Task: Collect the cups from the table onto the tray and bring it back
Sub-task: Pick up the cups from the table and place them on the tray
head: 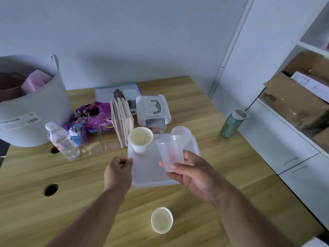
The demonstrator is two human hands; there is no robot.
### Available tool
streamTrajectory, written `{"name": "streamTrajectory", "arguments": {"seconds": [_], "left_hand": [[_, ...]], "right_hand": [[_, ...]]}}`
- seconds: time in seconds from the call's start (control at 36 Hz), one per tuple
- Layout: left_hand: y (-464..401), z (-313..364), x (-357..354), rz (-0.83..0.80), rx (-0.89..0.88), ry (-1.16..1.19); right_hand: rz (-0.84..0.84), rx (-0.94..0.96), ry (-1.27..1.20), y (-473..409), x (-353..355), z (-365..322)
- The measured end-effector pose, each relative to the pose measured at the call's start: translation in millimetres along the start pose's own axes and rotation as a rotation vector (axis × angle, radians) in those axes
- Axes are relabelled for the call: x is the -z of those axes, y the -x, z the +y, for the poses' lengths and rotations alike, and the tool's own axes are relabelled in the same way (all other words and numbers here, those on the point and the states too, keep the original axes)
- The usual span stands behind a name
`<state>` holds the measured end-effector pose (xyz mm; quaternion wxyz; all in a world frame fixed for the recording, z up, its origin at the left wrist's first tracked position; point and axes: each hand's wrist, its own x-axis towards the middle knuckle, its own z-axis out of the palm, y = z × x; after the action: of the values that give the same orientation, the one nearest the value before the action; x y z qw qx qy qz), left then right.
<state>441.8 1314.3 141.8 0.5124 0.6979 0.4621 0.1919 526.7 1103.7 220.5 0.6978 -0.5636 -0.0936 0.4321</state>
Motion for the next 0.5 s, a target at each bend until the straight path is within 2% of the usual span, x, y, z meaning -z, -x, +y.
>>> {"name": "streamTrajectory", "arguments": {"seconds": [0.28,0.5], "left_hand": [[6.5,-0.1,4.6,-0.034,0.007,0.028],[2.8,-5.6,7.7,-0.043,0.024,0.053]], "right_hand": [[0.101,-0.001,0.790,-20.4,-27.8,14.0],[0.156,0.117,1.092,-32.6,-30.1,31.2]]}}
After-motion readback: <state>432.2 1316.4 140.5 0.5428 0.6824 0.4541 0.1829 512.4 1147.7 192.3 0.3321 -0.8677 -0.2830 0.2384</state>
